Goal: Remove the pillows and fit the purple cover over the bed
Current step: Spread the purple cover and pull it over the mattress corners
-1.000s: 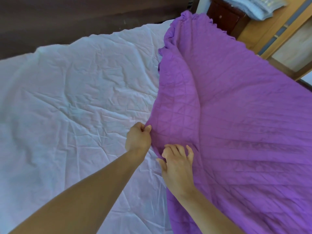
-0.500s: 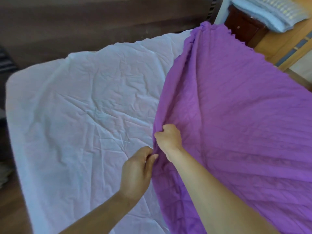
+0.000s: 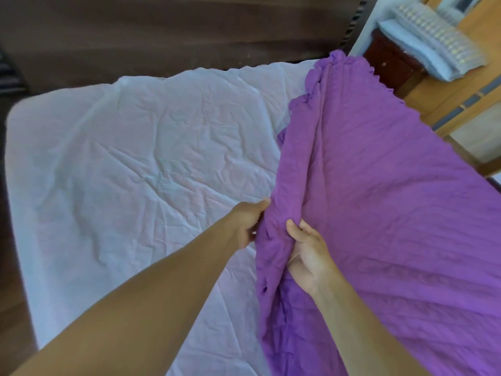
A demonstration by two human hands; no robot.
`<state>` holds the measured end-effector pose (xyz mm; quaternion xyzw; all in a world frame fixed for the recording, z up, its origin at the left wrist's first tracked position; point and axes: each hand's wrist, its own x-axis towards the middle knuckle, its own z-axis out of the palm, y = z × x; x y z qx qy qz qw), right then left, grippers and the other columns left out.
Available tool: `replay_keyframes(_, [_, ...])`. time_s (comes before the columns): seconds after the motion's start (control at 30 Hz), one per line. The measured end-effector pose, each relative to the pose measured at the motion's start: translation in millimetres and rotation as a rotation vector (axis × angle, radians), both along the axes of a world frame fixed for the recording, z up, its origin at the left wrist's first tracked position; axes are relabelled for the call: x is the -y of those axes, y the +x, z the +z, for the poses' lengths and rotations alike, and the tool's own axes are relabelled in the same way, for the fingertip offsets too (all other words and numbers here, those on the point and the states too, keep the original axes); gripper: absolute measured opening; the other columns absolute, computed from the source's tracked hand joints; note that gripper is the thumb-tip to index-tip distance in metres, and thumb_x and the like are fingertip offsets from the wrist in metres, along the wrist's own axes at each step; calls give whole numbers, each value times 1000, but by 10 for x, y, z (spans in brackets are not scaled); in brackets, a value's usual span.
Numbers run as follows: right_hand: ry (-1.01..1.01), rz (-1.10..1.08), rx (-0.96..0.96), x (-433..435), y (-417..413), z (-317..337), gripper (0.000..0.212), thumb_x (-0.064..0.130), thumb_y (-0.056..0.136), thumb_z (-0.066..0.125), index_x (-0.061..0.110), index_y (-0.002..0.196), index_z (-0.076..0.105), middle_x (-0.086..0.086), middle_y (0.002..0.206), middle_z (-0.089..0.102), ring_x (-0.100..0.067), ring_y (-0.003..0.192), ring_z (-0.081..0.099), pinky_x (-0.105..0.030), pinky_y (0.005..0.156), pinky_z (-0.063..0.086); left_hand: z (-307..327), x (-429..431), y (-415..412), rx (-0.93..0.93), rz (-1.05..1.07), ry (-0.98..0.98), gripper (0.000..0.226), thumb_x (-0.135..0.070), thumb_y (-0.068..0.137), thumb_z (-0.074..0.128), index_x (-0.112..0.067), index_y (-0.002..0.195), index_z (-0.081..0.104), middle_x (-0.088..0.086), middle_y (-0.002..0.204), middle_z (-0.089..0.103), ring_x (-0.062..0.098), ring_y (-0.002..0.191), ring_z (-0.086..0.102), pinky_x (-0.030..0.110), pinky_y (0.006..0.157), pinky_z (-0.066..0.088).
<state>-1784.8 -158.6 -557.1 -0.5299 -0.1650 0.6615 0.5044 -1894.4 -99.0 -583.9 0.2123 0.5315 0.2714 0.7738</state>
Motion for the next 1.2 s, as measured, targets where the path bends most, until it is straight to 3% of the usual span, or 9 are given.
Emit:
replay_keyframes(0.2, [26,-63,235,-14,-90,-80,17,5,95,48,2,94,65,-15,91,70,-24,83,66,-36,82,55,51,-65,-292,-197,274,136,19,-9,91,51,-14,75,59,0,67,62,5,51,57,20,55,38])
replay_keyframes(0.33, [41,-53,253,-27,-184,-124,17,5,95,49,5,90,66,-10,84,72,-18,76,67,-27,70,57,19,-29,-380,-158,35,-9,19,-25,97,44,-11,91,56,6,88,61,15,70,58,30,74,43])
replay_keyframes(0.43, [72,-19,247,-24,-223,-139,18,4,95,47,4,96,65,-13,89,72,-21,79,68,-33,76,57,64,-39,-189,-89,-72,-36,25,-32,96,48,-11,98,61,5,88,62,16,69,56,26,65,46])
replay_keyframes(0.63, [134,9,505,-56,-267,-248,17,14,90,57,0,81,58,-11,80,57,-21,76,48,-40,74,44,-5,-121,-116,-318,235,197,31,-15,91,53,-16,61,47,1,60,48,16,57,45,28,60,42])
replay_keyframes(0.73, [190,96,721,-96,-399,-243,30,13,87,59,5,63,43,1,60,39,-13,60,32,-32,59,32,9,-45,-327,-413,418,294,33,-14,91,51,-15,59,45,0,55,43,16,52,38,27,52,35])
replay_keyframes(0.83, [208,204,889,-136,-577,-212,29,5,86,59,19,62,51,14,51,45,-5,53,38,-31,57,38,59,-67,-674,-562,529,422,29,-15,91,51,-15,62,47,-2,55,43,15,54,38,27,59,35])
replay_keyframes(1.0, [241,333,1114,-120,-923,-73,18,7,84,62,18,98,60,2,94,62,-23,93,61,-39,88,47,127,-165,-1359,-806,674,517,27,-18,90,53,-14,64,47,7,59,53,29,62,49,41,69,47])
replay_keyframes(1.07, [327,408,1135,-90,-1043,-39,43,12,83,66,19,124,53,2,118,52,-22,110,53,-38,98,42,134,-189,-1541,-862,658,525,23,-18,90,53,-14,68,51,17,68,60,36,72,57,43,72,49])
replay_keyframes(1.2, [316,666,881,-76,-1335,-44,86,27,79,71,32,147,19,11,149,26,-10,137,27,-35,113,27,245,-182,-1622,-844,525,570,27,-18,91,53,-14,64,48,2,59,52,23,61,47,34,65,44])
